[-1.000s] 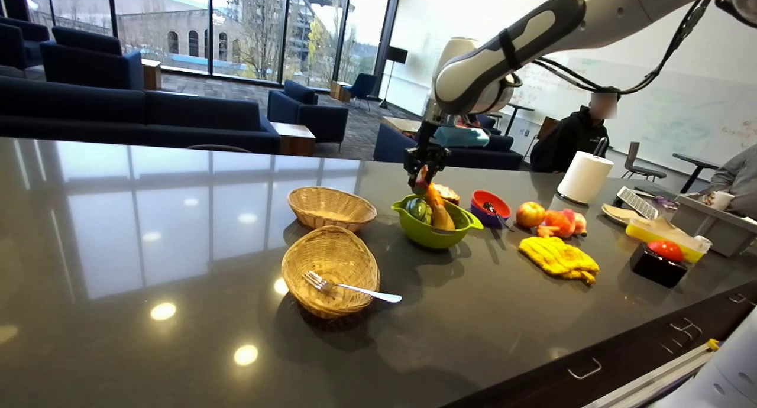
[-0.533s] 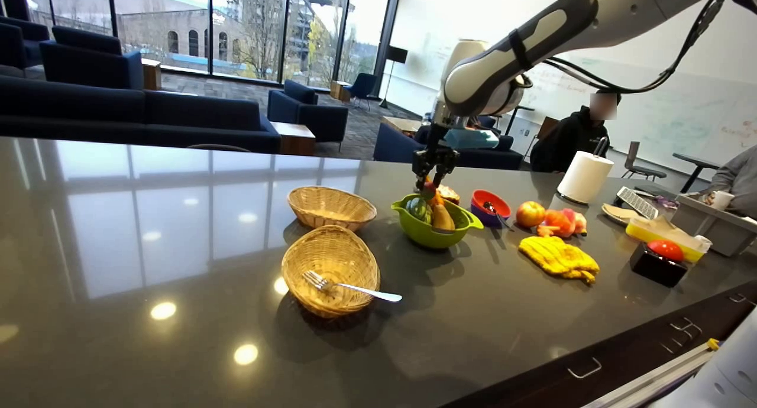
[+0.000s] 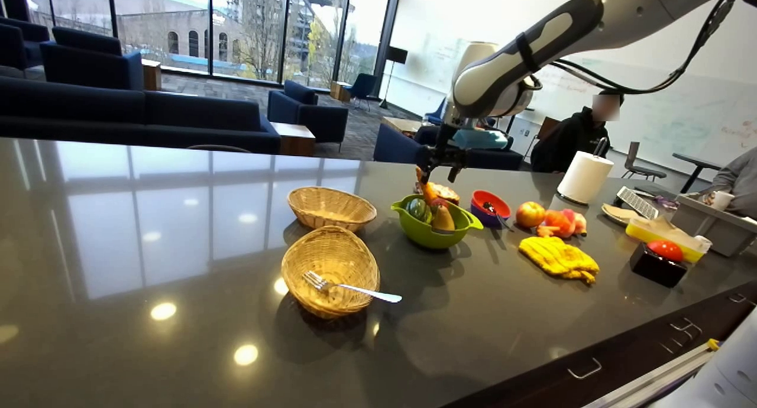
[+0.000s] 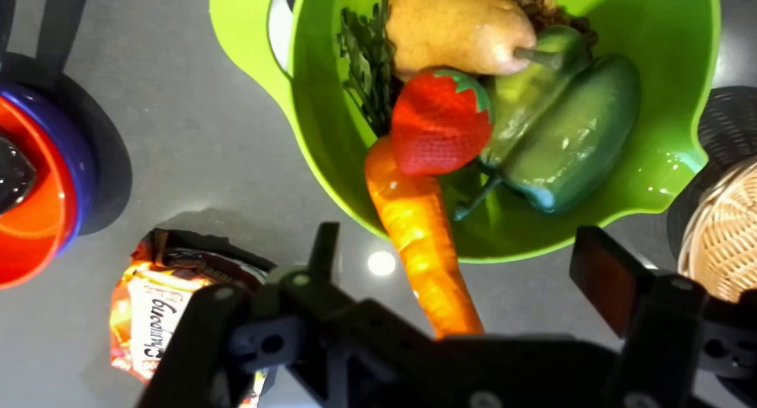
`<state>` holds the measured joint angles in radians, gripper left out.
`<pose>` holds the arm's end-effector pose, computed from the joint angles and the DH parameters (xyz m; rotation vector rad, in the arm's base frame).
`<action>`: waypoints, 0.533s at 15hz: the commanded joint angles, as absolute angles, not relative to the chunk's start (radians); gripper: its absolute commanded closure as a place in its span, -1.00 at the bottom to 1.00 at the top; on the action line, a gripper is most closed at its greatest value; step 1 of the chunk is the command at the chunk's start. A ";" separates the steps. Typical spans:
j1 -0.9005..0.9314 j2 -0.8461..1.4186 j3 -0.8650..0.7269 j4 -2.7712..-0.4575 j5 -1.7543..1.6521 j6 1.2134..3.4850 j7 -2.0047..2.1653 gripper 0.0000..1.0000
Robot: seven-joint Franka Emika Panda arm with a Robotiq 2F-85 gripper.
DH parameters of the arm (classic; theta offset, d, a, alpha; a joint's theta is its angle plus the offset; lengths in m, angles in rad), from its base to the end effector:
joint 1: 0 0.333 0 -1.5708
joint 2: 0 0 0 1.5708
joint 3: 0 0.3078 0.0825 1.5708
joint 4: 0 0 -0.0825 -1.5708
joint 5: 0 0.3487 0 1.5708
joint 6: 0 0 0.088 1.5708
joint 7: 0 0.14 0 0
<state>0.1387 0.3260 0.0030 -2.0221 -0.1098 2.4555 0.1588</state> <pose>0.5802 0.0804 0.2827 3.0786 0.0985 0.1805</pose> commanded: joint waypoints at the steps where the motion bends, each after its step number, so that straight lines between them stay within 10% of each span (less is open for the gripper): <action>1: 0.121 0.275 -0.017 -2.080 -0.137 2.487 0.175 -1.00; 8: 0.096 0.250 -0.059 -2.110 -0.148 2.499 0.189 -1.00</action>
